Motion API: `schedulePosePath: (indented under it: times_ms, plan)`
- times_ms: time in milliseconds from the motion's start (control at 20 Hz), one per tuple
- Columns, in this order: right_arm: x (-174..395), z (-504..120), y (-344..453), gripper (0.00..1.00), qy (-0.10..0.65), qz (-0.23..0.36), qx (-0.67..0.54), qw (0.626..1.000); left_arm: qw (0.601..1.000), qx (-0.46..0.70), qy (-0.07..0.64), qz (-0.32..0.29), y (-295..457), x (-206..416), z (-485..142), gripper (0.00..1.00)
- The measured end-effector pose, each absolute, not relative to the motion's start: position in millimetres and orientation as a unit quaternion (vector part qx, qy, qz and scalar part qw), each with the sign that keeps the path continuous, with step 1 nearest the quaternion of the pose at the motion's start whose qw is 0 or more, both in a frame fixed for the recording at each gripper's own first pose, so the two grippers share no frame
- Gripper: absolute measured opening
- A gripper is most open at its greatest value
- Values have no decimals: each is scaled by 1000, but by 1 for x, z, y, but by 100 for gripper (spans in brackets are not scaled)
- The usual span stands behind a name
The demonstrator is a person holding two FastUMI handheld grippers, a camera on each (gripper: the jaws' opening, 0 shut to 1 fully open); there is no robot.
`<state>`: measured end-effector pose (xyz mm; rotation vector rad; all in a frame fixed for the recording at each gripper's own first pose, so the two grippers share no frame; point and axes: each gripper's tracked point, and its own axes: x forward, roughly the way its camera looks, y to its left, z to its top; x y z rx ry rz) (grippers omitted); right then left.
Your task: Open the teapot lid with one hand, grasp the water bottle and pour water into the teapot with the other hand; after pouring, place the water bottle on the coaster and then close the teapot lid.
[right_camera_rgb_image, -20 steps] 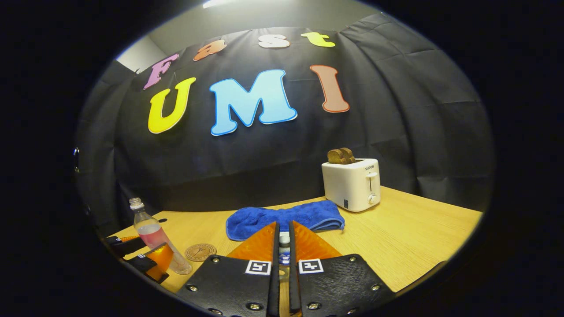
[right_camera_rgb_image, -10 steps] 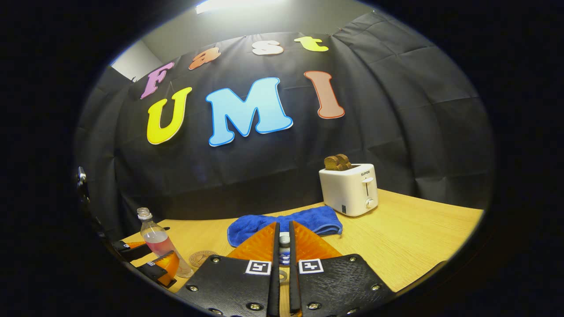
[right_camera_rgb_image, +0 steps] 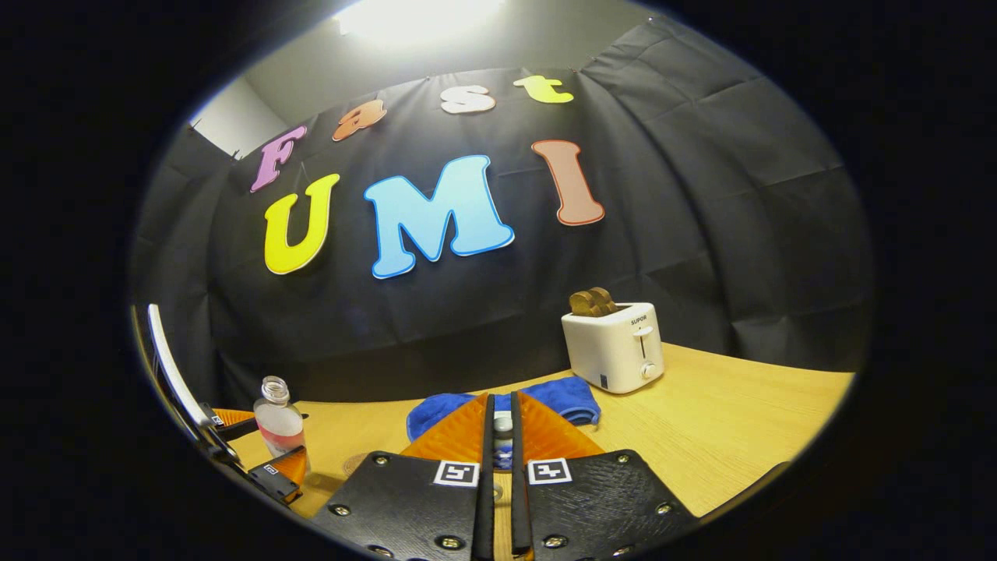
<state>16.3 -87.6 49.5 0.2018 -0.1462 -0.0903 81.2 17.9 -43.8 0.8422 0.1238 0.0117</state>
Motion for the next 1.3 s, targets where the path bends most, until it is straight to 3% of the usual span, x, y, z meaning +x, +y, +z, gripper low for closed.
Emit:
schedulePosePath:
  times_ms: [650,1300]
  plan:
    - [6,37,-109,8,-65,-59,110,990,791,610,43,-26,-2,104,-27,88]
    - [7,25,-113,8,-50,-64,121,989,679,732,15,-60,-26,111,-22,87]
